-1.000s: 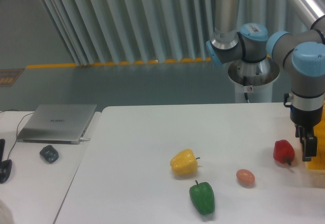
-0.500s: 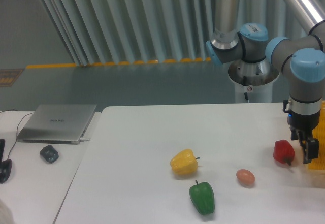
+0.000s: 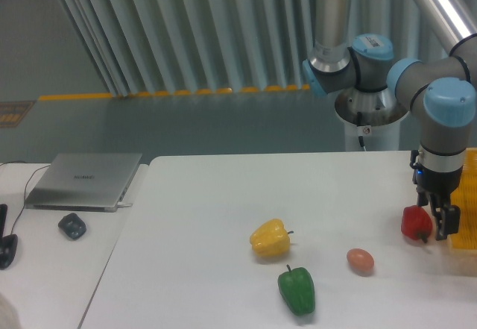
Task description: Place the red peppers in a basket
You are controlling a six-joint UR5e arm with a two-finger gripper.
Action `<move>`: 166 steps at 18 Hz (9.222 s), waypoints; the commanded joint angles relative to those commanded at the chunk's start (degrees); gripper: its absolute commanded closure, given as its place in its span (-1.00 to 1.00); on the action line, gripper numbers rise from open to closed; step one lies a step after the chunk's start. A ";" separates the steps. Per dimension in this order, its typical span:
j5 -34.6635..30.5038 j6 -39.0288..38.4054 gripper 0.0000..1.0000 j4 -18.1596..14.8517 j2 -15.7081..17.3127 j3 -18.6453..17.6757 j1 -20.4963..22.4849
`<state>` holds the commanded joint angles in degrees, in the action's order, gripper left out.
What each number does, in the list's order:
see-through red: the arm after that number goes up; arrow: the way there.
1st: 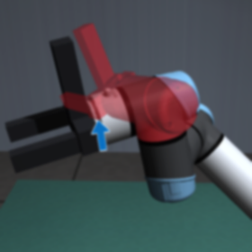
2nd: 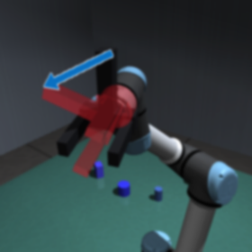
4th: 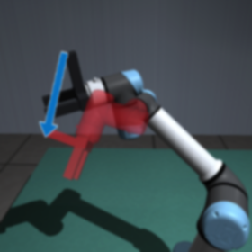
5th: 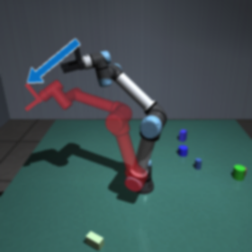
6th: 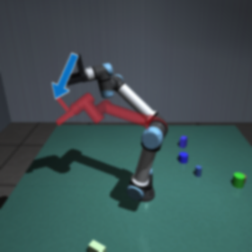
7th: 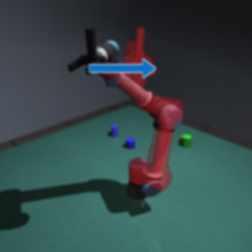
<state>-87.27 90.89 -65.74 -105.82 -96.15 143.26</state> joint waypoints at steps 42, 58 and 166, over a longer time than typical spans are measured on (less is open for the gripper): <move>-10.20 8.86 -1.00 0.00 -0.44 -4.13 -5.54; -10.46 8.69 -1.00 1.93 -0.96 -5.19 -5.71; 1.76 -8.63 0.11 -13.80 -1.84 1.31 0.53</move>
<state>-85.52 82.26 -79.54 -107.67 -94.84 143.79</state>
